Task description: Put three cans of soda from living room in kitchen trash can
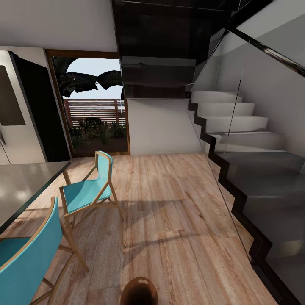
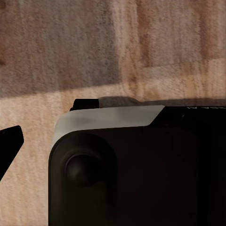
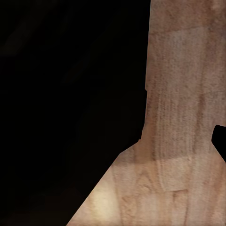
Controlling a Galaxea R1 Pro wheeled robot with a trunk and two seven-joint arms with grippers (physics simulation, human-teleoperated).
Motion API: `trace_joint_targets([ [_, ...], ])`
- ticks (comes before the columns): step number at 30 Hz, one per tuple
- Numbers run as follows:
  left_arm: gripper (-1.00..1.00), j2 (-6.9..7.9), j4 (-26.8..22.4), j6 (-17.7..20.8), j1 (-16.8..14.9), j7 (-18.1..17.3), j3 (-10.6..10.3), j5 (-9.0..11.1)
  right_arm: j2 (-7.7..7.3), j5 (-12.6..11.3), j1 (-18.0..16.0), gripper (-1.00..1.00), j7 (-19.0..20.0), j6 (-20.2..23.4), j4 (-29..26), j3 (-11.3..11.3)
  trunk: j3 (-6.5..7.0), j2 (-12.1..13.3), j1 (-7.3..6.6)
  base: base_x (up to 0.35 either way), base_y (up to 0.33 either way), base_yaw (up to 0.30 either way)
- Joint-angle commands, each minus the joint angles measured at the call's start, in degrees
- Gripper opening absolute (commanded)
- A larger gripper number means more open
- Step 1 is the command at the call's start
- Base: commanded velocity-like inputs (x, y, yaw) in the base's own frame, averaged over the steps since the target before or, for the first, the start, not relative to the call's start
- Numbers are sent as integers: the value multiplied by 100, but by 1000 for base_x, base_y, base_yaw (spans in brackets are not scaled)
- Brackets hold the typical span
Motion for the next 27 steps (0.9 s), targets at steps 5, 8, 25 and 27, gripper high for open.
trace_joint_targets([
  [5, 100, 0, 0, 0, 0, 0, 0, 0, 0, 0, 0, 100, 0, 0, 0, 0, 0, 0, 0, 0, 0, 0],
  [8, 100, 0, 0, 0, 0, 0, 0, 0, 0, 0, 0, 100, 0, 0, 0, 0, 0, 0, 0, 0, 0, 0],
  [25, 100, 0, 0, 0, 0, 0, 0, 0, 0, 0, 0, 100, 0, 0, 0, 0, 0, 0, 0, 0, 0, 0],
  [27, 100, 0, 0, 0, 0, 0, 0, 0, 0, 0, 0, 100, 0, 0, 0, 0, 0, 0, 0, 0, 0, 0],
])
